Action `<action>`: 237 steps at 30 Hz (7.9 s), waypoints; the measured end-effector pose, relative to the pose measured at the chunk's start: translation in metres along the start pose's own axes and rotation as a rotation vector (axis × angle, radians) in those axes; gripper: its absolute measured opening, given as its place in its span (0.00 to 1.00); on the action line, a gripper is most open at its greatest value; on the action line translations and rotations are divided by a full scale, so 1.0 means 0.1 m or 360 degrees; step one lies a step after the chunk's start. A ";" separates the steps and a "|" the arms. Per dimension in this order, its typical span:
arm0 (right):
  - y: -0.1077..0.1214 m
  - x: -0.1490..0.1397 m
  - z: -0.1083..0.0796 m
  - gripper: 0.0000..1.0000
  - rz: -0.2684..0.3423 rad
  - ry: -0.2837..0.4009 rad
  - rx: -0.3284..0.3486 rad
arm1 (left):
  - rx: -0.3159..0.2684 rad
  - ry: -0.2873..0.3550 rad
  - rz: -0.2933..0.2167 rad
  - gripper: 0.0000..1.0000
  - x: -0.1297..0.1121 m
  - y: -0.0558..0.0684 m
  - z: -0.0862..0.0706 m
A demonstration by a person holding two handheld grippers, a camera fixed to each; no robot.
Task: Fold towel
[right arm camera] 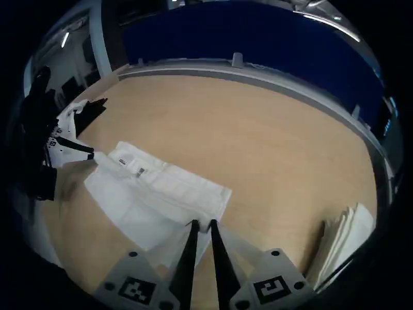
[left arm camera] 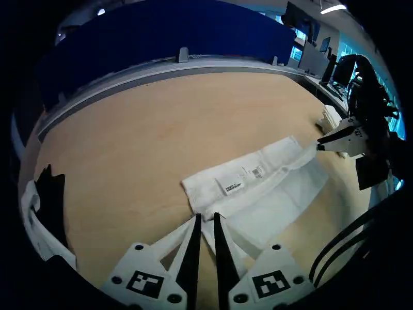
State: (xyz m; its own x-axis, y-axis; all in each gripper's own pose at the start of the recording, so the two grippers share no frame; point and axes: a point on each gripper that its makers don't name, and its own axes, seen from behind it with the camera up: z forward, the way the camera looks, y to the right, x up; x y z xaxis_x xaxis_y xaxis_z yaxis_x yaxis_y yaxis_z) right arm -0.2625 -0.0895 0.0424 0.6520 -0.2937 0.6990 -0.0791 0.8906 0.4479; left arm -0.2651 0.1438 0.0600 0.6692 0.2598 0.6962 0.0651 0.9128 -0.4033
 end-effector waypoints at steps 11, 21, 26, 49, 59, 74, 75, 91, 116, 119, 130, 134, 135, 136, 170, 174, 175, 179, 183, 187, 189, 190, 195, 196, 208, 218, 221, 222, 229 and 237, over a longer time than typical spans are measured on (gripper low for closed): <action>0.11 0.06 -0.02 0.97 -0.0015 0.0048 -0.0072 | 0.0055 0.0004 -0.0023 0.77 0.00 -0.15 -0.06; 0.04 0.02 -0.08 0.99 -0.0042 0.0044 -0.0062 | 0.0058 0.0019 -0.0014 0.89 0.00 -0.11 -0.13; -0.03 -0.06 -0.13 0.99 -0.0055 0.0035 -0.0050 | 0.0062 0.0029 -0.0030 0.92 -0.04 -0.07 -0.21; -0.19 -0.55 -0.40 0.99 -0.0079 -0.0010 -0.0024 | 0.0099 0.0020 -0.0144 0.92 -0.56 0.08 -0.57; -0.29 -0.70 -0.33 0.98 -0.0269 -0.0071 0.0083 | 0.0207 0.0068 -0.0250 0.92 -0.73 0.02 -0.87; -0.27 -0.84 -0.20 0.73 -0.0423 -0.0156 0.0171 | 0.0373 0.0078 -0.0537 0.92 -1.33 -0.07 -1.43; -0.27 -0.85 -0.20 0.70 -0.0430 -0.0161 0.0174 | 0.0379 0.0077 -0.0551 0.92 -1.36 -0.07 -1.46; -0.26 -0.90 -0.15 0.15 -0.0467 -0.0180 0.0160 | 0.0434 0.0073 -0.0625 0.92 -1.57 -0.17 -1.66; -0.37 -0.43 -0.26 0.05 -0.0439 -0.0061 0.0128 | 0.0404 0.0103 -0.0618 0.92 -1.49 -0.16 -1.69; -0.44 -0.25 -0.33 0.05 -0.0461 -0.0012 0.0131 | 0.0404 0.0115 -0.0625 0.92 -1.48 -0.17 -1.71; -0.76 0.45 -0.51 0.04 -0.0590 0.0153 0.0144 | 0.0395 0.0149 -0.0645 0.92 -1.48 -0.17 -1.77; -0.82 0.54 -0.50 0.04 -0.0617 0.0162 0.0150 | 0.0388 0.0163 -0.0644 0.92 -1.47 -0.16 -1.78; -0.83 0.55 -0.50 0.04 -0.0622 0.0161 0.0152 | 0.0387 0.0166 -0.0645 0.92 -1.47 -0.15 -1.78; -0.85 0.56 -0.49 0.04 -0.0628 0.0161 0.0154 | 0.0386 0.0168 -0.0648 0.92 -1.47 -0.15 -1.79; -2.45 0.25 0.69 0.04 -0.1053 -0.0072 0.0560 | 0.0508 0.0239 -0.0785 0.92 -1.77 -0.15 -2.14; -2.43 0.24 0.71 0.04 -0.1017 -0.0075 0.0571 | 0.0502 0.0237 -0.0781 0.92 -1.77 -0.13 -2.11; -2.43 0.25 0.71 0.05 -0.1014 -0.0069 0.0572 | 0.0500 0.0236 -0.0780 0.92 -1.76 -0.13 -2.11; -2.41 0.28 0.68 0.11 -0.1007 -0.0048 0.0572 | 0.0492 0.0232 -0.0772 0.92 -1.75 -0.13 -2.08; -2.40 0.27 0.62 0.22 -0.1005 -0.0032 0.0586 | 0.0488 0.0226 -0.0759 0.92 -1.73 -0.12 -2.06; -2.36 0.29 0.56 0.65 -0.0995 -0.0007 0.0577 | 0.0486 0.0222 -0.0755 0.92 -1.72 -0.12 -2.05; -2.33 0.30 0.53 0.74 -0.0988 0.0004 0.0563 | 0.0486 0.0221 -0.0756 0.92 -1.72 -0.12 -2.04; -2.30 0.30 0.52 0.75 -0.0982 0.0007 0.0553 | 0.0485 0.0220 -0.0756 0.92 -1.72 -0.12 -2.04; -2.17 0.27 0.45 0.89 -0.0937 0.0015 0.0503 | 0.0482 0.0219 -0.0753 0.92 -1.71 -0.11 -2.04; -2.15 0.25 0.44 0.91 -0.0924 0.0015 0.0496 | 0.0481 0.0218 -0.0752 0.92 -1.71 -0.11 -2.04; -1.84 0.03 0.26 0.92 -0.0828 -0.0028 0.0422 | 0.0458 0.0213 -0.0721 0.92 -1.63 -0.05 -2.01; -1.66 -0.16 0.26 0.91 -0.0769 -0.0074 0.0360 | 0.0449 0.0210 -0.0710 0.92 -1.60 -0.01 -1.98; -1.64 -0.22 0.29 0.89 -0.0743 -0.0087 0.0351 | 0.0452 0.0208 -0.0713 0.92 -1.61 -0.02 -1.98; -1.64 -0.24 0.30 0.88 -0.0733 -0.0092 0.0350 | 0.0453 0.0208 -0.0715 0.92 -1.62 -0.02 -1.99; -1.60 -0.34 0.33 0.70 -0.0693 -0.0116 0.0336 | 0.0456 0.0203 -0.0725 0.92 -1.66 -0.03 -1.98; -1.59 -0.38 0.36 0.47 -0.0652 -0.0125 0.0332 | 0.0452 0.0204 -0.0724 0.92 -1.66 -0.02 -1.97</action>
State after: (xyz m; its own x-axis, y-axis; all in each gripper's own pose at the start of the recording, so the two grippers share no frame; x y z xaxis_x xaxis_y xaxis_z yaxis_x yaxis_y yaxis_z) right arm -0.3021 -0.2326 -0.0355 0.6028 -0.6391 0.4777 0.0178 0.6093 0.7927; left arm -0.2305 0.0368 -0.1721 0.7061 -0.2048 0.6779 0.1781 0.9778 0.1099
